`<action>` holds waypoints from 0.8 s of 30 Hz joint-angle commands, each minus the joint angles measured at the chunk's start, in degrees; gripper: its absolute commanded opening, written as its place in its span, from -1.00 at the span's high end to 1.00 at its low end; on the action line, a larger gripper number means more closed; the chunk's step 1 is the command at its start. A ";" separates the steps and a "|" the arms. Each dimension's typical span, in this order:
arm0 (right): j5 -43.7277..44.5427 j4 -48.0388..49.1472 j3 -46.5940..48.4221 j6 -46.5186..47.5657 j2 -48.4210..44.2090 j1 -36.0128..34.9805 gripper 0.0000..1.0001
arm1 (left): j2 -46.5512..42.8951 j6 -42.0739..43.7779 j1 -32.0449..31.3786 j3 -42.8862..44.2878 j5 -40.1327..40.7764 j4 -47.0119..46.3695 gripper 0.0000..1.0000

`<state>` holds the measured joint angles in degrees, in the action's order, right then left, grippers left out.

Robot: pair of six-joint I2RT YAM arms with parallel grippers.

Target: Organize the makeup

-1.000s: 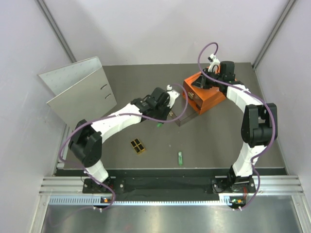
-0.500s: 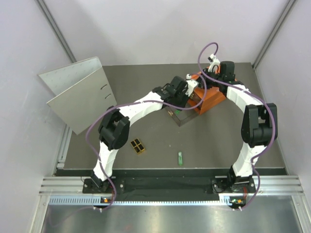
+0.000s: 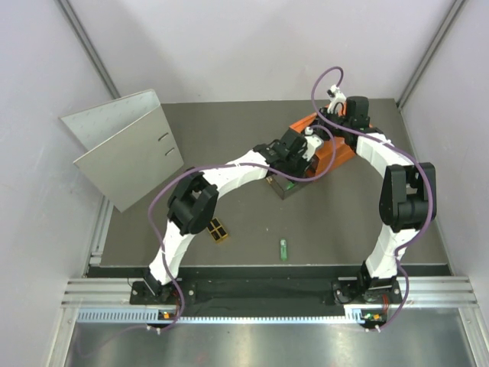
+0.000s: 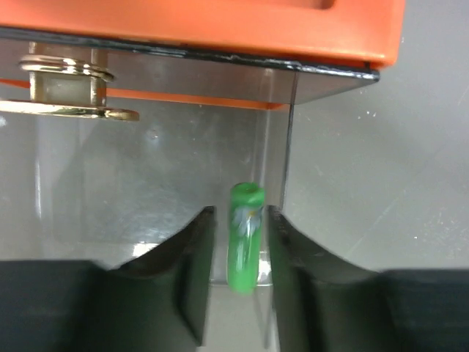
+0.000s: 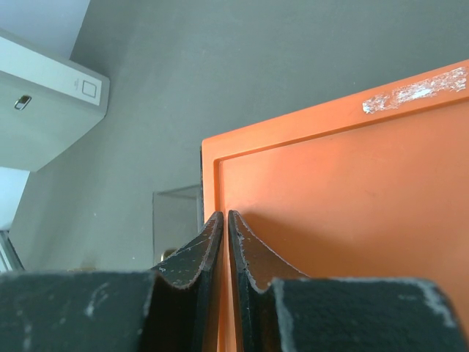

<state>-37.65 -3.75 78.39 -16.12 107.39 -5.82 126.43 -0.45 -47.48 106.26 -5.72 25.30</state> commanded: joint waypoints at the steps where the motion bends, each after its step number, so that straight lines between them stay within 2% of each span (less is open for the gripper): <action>1: 9.70 -19.10 -6.14 3.99 7.92 0.02 0.80 | -1.54 1.66 -0.15 -0.61 0.79 -1.66 0.10; 3: 9.61 -19.10 -6.14 3.99 7.92 0.11 0.80 | -2.76 2.46 -0.15 -1.14 1.84 -2.18 -0.03; 7: 9.52 -19.10 -6.06 3.99 8.01 0.11 0.80 | -6.89 3.00 -0.15 -2.28 3.16 -3.24 -0.15; 11: 9.52 -19.02 -5.97 3.90 8.01 0.11 0.80 | -10.93 3.44 -0.15 -3.68 4.22 -0.87 -0.16; 16: 9.44 -18.66 -5.97 3.81 8.09 0.11 0.81 | -19.62 2.56 -1.29 -9.39 5.19 0.71 -0.22; 24: 9.09 -18.22 -6.41 3.73 7.83 0.11 0.80 | -27.73 -3.50 -5.77 -20.63 3.17 5.46 -0.28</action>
<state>-37.67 -3.73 78.41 -16.16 107.39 -5.82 101.89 -0.08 -50.26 90.78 -1.19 26.79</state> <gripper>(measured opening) 0.095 0.644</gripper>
